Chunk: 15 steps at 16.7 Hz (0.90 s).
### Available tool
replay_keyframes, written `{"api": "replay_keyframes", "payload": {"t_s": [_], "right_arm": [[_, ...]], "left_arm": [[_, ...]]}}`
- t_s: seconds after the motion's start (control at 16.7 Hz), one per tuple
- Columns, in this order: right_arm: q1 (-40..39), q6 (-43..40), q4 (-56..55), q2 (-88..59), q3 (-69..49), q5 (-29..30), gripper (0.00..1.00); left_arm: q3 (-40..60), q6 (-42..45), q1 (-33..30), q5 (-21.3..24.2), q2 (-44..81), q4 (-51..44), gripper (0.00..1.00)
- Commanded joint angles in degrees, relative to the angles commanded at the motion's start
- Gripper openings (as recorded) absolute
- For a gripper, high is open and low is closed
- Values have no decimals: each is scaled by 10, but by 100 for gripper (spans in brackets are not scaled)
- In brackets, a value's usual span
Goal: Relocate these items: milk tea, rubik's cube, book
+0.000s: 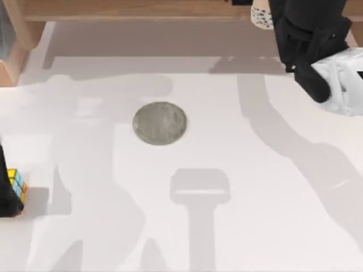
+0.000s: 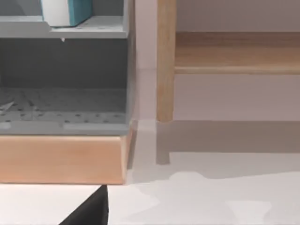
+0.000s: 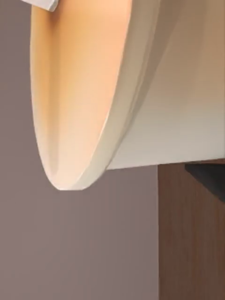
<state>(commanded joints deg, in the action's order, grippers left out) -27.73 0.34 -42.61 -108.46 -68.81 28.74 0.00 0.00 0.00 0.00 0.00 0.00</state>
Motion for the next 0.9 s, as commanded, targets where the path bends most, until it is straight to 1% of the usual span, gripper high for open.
{"api": "replay_keyframes", "payload": {"t_s": [0.24,0.54,0.78,0.9], "right_arm": [[-89,2,-66,-42,-33,48,0],[-196,1,-120,-156,-73,144,0],[-237,0,-120,-238,-108,229,0],[-243,-4,-114,-261,-120,254,0]], "left_arm": [[0,0,0,0,0,0,100],[0,0,0,0,0,0,100],[0,0,0,0,0,0,100],[0,0,0,0,0,0,100]]}}
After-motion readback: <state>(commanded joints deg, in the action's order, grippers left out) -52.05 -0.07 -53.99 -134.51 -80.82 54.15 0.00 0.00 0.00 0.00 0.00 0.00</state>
